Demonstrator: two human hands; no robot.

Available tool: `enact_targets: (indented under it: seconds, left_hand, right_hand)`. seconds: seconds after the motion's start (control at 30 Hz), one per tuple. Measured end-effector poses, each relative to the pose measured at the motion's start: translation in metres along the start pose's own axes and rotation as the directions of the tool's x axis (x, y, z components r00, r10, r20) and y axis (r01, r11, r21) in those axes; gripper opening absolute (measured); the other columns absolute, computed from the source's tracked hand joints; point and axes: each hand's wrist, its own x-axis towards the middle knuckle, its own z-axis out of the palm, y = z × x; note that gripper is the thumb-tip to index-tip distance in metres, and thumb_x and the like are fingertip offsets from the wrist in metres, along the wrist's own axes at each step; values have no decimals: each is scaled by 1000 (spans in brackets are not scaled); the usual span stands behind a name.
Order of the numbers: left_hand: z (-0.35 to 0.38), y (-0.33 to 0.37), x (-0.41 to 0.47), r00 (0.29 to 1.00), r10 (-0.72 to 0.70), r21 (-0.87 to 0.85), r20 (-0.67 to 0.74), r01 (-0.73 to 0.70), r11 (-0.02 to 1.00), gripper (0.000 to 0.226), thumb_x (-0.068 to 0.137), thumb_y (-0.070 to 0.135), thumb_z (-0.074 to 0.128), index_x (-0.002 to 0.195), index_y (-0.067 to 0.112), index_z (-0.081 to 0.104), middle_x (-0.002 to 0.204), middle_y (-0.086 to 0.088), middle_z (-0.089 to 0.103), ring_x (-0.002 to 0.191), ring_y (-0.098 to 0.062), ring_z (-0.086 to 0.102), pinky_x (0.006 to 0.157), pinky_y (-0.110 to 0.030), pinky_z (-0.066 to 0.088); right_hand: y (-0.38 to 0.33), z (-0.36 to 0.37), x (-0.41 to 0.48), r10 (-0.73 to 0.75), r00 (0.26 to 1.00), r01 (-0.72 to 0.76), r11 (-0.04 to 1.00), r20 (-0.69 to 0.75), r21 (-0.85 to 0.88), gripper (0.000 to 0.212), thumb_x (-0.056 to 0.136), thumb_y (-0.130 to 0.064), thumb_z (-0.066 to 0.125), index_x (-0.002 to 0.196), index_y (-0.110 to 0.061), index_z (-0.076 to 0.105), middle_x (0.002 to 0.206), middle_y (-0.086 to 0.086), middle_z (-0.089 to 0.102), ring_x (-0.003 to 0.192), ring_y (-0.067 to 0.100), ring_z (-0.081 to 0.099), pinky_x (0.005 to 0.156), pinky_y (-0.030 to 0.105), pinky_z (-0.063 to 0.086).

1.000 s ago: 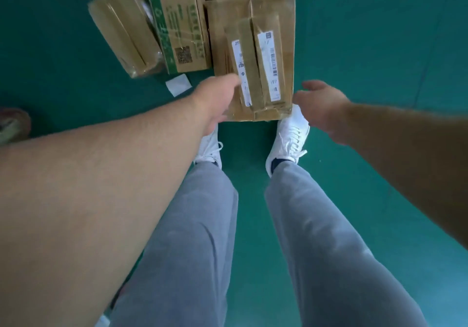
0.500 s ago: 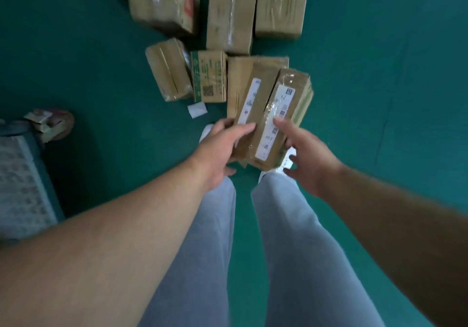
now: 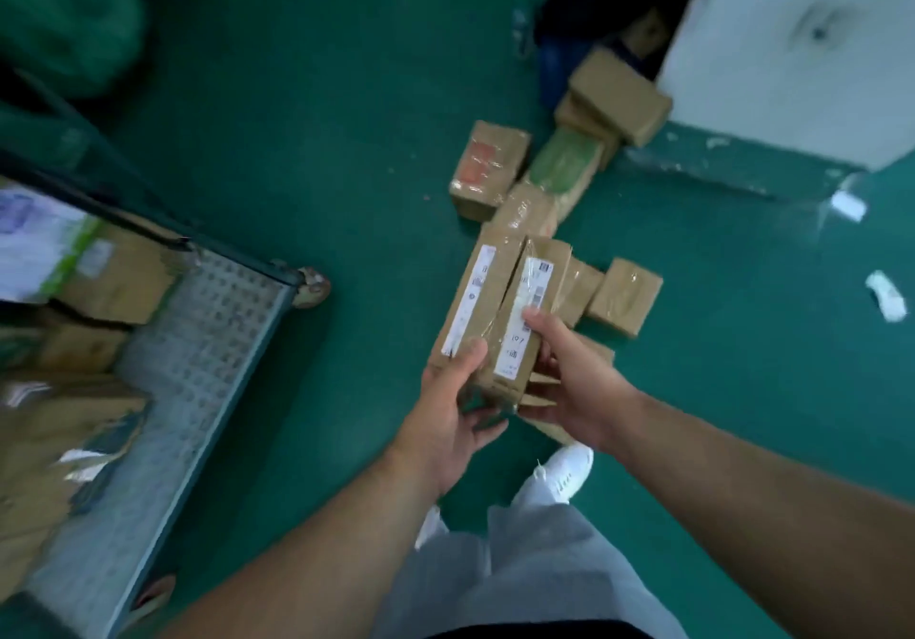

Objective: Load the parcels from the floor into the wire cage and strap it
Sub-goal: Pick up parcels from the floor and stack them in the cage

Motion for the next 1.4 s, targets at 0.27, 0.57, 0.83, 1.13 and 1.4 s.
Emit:
enact_targets:
  seconds: [0.27,0.57,0.83,1.13,1.4]
  left_hand:
    - [-169,26,-100,976,127,-176,-179,-159,972,82,63,52,84,137,30,56,123,-2,74,111,-26,71,81,-36,56]
    - [-451,17,-220,906,225,-265,-358,-330,906,75,81,64,68,138,17,54,99,-1,75,77,-14,70,68,-28,51]
    - [-586,18,-290,802,248,-342,-544,-481,807,71,66,76,69,119,29,73,116,-7,76,107,-25,70,93,-41,56]
    - [-664,104,-272,797,209,-361,-566,-468,807,67,68,66,74,117,20,71,110,-9,77,109,-30,70,89,-44,58]
    - [-717,230,-232,737,233,-319,-635,-524,790,62,63,56,74,112,19,73,102,-8,78,98,-26,68,80,-37,54]
  right_hand:
    - [41,180,-36,-5,992,35,972,130,-231,101,56,-83,77,139,-31,57,137,5,62,126,31,57,97,57,49]
    - [99,441,-40,-38,946,203,843,323,-498,74,60,-77,77,122,-38,68,127,1,62,114,21,62,104,48,49]
    - [154,587,-40,180,878,188,721,442,-667,78,63,-67,68,133,-33,61,125,5,63,106,24,63,78,40,50]
    - [117,685,23,307,826,181,648,472,-739,64,74,-69,63,132,-42,58,135,8,64,122,32,64,108,55,45]
    - [39,789,101,375,769,230,594,518,-771,91,54,-69,87,132,-26,67,128,10,71,121,33,66,102,51,53]
